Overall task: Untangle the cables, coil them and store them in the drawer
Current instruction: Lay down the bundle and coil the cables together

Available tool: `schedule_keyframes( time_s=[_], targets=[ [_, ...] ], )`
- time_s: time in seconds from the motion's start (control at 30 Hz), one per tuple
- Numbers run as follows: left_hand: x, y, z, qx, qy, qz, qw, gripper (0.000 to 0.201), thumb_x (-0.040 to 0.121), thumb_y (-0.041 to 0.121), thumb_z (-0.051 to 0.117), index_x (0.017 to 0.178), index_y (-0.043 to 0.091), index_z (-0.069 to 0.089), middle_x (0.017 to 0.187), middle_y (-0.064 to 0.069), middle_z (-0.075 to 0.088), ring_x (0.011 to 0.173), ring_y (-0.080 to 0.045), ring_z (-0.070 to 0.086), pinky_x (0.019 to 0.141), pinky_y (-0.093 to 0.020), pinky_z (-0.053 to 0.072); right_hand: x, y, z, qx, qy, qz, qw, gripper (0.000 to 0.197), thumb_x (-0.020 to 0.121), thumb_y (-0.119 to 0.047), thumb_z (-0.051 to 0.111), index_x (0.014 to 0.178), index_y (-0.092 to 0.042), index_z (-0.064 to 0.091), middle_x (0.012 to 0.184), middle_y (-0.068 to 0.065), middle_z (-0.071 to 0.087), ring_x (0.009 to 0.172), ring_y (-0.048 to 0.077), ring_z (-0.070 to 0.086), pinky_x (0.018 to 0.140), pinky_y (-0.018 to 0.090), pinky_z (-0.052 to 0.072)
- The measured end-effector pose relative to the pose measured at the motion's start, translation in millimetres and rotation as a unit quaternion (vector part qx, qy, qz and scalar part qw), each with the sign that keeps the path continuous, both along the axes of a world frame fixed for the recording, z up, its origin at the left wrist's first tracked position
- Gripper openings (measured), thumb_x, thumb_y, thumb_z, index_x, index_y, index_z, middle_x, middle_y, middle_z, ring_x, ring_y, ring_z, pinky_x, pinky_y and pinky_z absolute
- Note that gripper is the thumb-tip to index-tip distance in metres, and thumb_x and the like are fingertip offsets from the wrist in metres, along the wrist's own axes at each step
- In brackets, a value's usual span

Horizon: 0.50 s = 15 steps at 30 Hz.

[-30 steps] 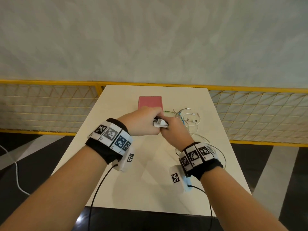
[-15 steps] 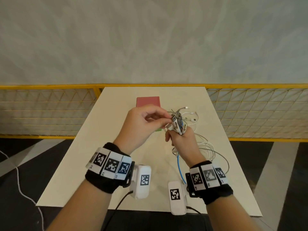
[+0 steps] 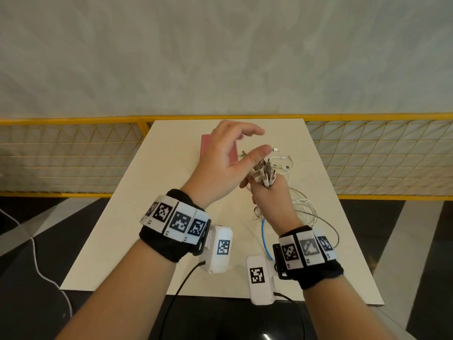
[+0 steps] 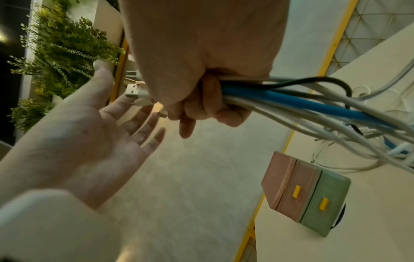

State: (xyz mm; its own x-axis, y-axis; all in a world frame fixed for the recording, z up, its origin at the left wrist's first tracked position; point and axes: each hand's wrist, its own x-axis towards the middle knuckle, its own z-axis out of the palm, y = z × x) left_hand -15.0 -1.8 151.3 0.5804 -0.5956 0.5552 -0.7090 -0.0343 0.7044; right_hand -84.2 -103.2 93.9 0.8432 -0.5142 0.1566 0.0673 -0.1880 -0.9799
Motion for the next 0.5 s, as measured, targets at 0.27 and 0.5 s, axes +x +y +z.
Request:
schedule_keyframes(
  time_s=[0.27,0.5],
  targets=[
    [-5.9,-14.8,-5.0,0.1,0.084,-0.136,0.982,0.031,0.104,0.017,0.041,0.126,0.008,0.061,0.123,-0.005,0.063,0.114,-0.01,0.062,0.101,-0.03,0.047,-1.2,-0.4,3.5,-0.007,-0.017,0.009,1.0,0.012,0.07,-0.012,0.058,0.062,-0.019,0.052,0.047,-0.013,0.055,0.049,-0.002,0.049,0.052,0.017,0.039],
    [-13.4,-20.7,-3.8,0.193,0.066,-0.146,0.968,0.054,0.099,0.046,0.026,0.137,0.02,0.055,0.142,0.004,0.054,0.137,-0.003,0.041,0.115,-0.022,0.029,-3.3,-4.2,1.5,-0.005,-0.013,0.004,1.0,0.023,0.072,-0.006,0.055,0.055,-0.018,0.045,0.041,-0.009,0.047,0.042,-0.002,0.039,0.044,0.013,0.032]
  ],
)
